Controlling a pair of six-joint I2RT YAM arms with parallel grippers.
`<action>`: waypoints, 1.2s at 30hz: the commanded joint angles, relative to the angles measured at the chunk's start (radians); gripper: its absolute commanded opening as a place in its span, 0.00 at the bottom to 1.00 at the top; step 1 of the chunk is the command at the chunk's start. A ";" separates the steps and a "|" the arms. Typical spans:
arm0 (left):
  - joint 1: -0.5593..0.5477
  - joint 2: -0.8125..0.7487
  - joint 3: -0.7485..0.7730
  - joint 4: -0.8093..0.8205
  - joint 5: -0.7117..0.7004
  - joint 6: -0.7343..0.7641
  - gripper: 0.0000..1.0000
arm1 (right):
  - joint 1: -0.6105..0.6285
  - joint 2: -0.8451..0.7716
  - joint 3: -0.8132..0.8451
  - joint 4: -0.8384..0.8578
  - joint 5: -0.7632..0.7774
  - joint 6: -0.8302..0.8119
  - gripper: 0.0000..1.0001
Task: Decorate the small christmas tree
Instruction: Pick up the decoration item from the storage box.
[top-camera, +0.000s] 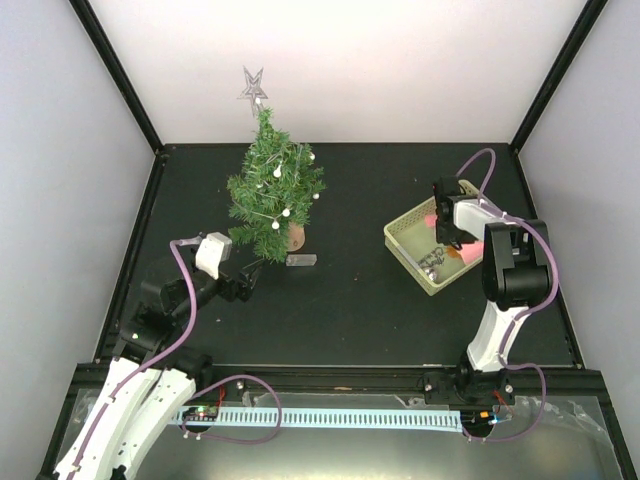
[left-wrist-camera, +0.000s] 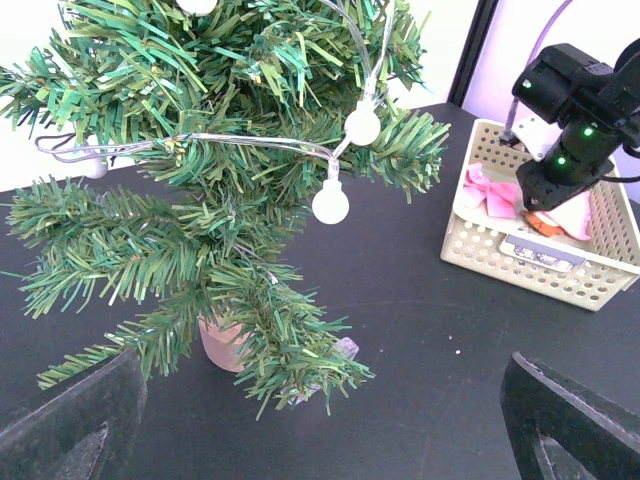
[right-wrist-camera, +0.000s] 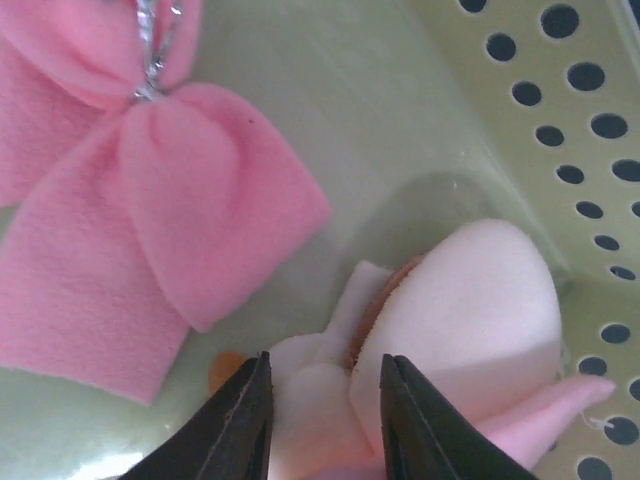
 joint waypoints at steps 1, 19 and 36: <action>-0.004 -0.006 0.009 0.016 -0.015 0.021 0.99 | -0.010 -0.044 -0.028 -0.003 0.064 0.041 0.27; -0.005 0.000 0.009 0.014 -0.026 0.025 0.99 | 0.002 -0.225 -0.037 -0.041 -0.079 0.028 0.06; -0.005 0.006 0.011 0.010 -0.040 0.029 0.99 | 0.067 -0.352 -0.018 -0.059 -0.086 0.034 0.01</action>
